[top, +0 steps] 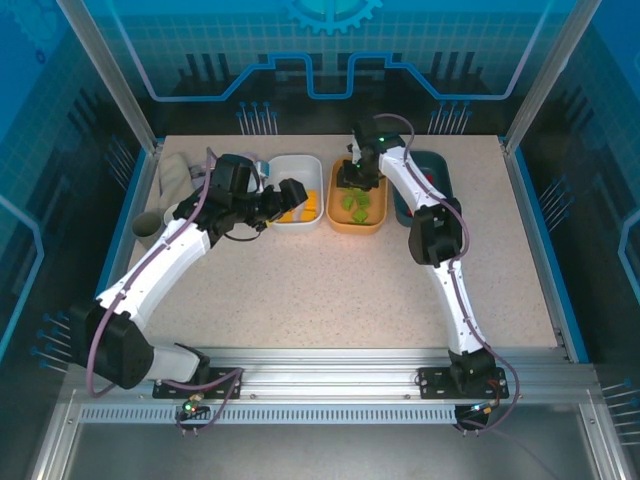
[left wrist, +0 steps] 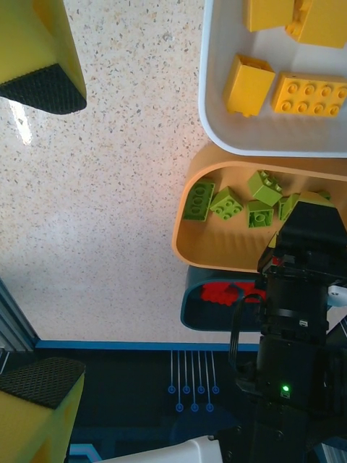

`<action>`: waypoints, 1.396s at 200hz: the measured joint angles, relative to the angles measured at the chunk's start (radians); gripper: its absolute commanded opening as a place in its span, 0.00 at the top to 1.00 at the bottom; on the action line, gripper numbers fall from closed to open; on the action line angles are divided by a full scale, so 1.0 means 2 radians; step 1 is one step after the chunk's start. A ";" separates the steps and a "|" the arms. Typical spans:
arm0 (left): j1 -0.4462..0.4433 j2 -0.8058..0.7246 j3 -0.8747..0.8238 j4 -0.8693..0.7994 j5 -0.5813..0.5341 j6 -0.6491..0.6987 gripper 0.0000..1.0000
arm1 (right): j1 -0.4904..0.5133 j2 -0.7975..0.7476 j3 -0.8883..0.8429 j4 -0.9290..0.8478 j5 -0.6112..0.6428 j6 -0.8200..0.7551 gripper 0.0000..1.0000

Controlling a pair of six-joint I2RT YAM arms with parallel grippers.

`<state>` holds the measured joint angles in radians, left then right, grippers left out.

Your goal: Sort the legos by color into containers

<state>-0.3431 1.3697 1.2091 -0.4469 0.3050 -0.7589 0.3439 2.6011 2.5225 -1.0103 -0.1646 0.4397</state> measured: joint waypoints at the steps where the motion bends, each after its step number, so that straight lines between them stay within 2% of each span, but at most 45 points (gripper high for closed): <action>1: 0.000 0.000 0.000 0.000 0.000 0.000 0.09 | 0.000 0.001 0.002 0.000 -0.001 0.000 0.57; 44: 0.000 0.003 0.000 -0.001 0.000 0.001 0.09 | -0.001 0.017 0.022 -0.007 -0.016 -0.003 0.38; 76: 0.000 -0.001 0.000 -0.011 -0.001 0.002 0.09 | -0.001 0.010 0.017 -0.006 -0.014 -0.004 0.36; 96: 0.000 -0.012 0.000 -0.022 -0.007 0.003 0.09 | 0.000 -0.024 -0.015 -0.001 -0.009 -0.003 0.36; 132: 0.000 -0.062 -0.006 -0.047 -0.023 0.006 0.08 | 0.008 -0.178 -0.166 0.048 0.019 0.003 0.32; 178: 0.000 -0.135 -0.061 -0.078 -0.029 0.017 0.08 | 0.025 -0.468 -0.471 0.175 0.064 0.006 0.23; 192: 0.000 -0.154 -0.082 -0.093 -0.029 0.019 0.06 | 0.031 -0.543 -0.557 0.194 0.070 0.004 0.17; 197: 0.000 -0.159 -0.088 -0.095 -0.029 0.019 0.02 | 0.033 -0.564 -0.582 0.198 0.072 0.004 0.03; 199: 0.000 -0.163 -0.092 -0.097 -0.029 0.019 0.01 | 0.033 -0.573 -0.593 0.199 0.072 0.004 0.01; 211: 0.000 -0.178 -0.105 -0.107 -0.029 0.021 0.01 | 0.036 -0.619 -0.650 0.205 0.077 0.005 0.00; 234: 0.000 -0.197 -0.116 -0.115 -0.027 0.022 0.01 | 0.037 -0.687 -0.729 0.191 0.084 0.011 0.00; 261: 0.000 -0.197 -0.116 -0.115 -0.030 0.027 0.01 | 0.038 -0.750 -0.758 0.168 0.115 0.017 0.00; 279: 0.000 -0.197 -0.116 -0.122 -0.073 0.035 0.01 | 0.037 -0.781 -0.756 0.155 0.165 0.029 0.00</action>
<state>-0.3431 0.9764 0.9775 -0.6914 0.1581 -0.6891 0.4187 1.0382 1.0103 -0.6998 0.1654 0.4976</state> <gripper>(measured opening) 0.989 0.997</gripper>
